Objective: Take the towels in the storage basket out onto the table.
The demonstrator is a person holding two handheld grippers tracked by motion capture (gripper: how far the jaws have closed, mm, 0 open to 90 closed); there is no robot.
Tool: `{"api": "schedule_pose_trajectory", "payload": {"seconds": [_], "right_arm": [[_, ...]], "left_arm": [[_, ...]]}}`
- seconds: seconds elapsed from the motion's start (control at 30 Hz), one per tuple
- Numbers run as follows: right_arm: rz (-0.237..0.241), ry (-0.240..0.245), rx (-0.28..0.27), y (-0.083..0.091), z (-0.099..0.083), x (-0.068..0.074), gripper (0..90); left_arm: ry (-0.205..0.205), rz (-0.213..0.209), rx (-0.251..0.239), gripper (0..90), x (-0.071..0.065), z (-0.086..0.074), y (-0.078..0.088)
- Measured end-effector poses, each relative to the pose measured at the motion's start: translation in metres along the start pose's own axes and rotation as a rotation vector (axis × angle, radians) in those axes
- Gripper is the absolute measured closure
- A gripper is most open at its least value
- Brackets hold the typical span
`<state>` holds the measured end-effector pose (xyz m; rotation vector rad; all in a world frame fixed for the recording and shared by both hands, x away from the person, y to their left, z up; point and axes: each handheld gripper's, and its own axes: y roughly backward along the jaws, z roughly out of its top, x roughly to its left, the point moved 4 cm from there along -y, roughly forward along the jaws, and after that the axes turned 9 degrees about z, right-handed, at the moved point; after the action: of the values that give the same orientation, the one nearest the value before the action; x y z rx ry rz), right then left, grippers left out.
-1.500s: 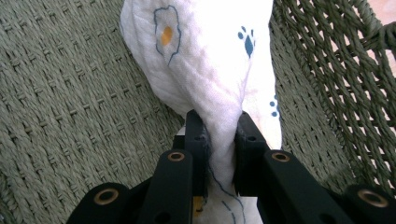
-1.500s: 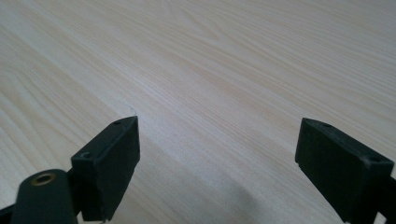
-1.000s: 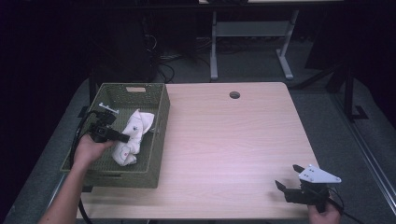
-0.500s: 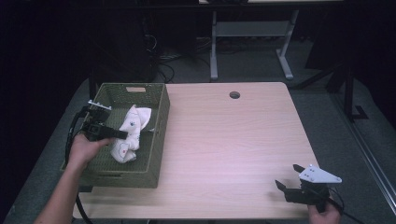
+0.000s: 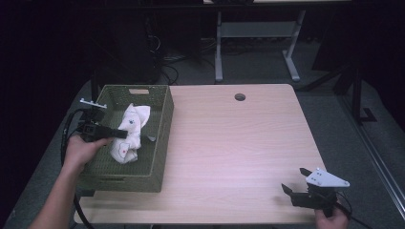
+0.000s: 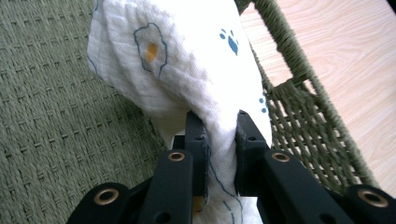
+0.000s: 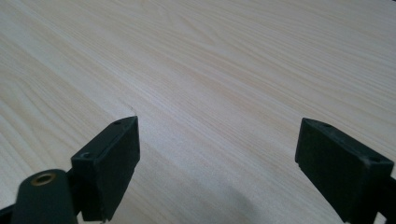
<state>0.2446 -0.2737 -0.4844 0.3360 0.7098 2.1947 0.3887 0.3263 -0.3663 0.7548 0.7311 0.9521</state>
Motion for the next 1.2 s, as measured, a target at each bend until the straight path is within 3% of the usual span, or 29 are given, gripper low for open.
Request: {"api": "schedule_pose_trajectory", "payload": {"seconds": [0.5, 0.97, 1.2], "right_arm": [[-0.001, 0.007, -0.003, 0.001, 0.001, 0.0, 13.5], [0.0, 0.001, -0.007, 0.001, 0.002, 0.0, 13.5], [0.0, 0.001, -0.007, 0.001, 0.002, 0.0, 13.5]], "left_arm": [[0.013, -0.048, -0.078, 79.0, -0.009, 0.014, 0.026], [-0.041, -0.055, -0.102, 78.9, -0.031, 0.034, 0.042], [-0.074, -0.053, -0.121, 78.9, -0.048, 0.05, 0.053]]}}
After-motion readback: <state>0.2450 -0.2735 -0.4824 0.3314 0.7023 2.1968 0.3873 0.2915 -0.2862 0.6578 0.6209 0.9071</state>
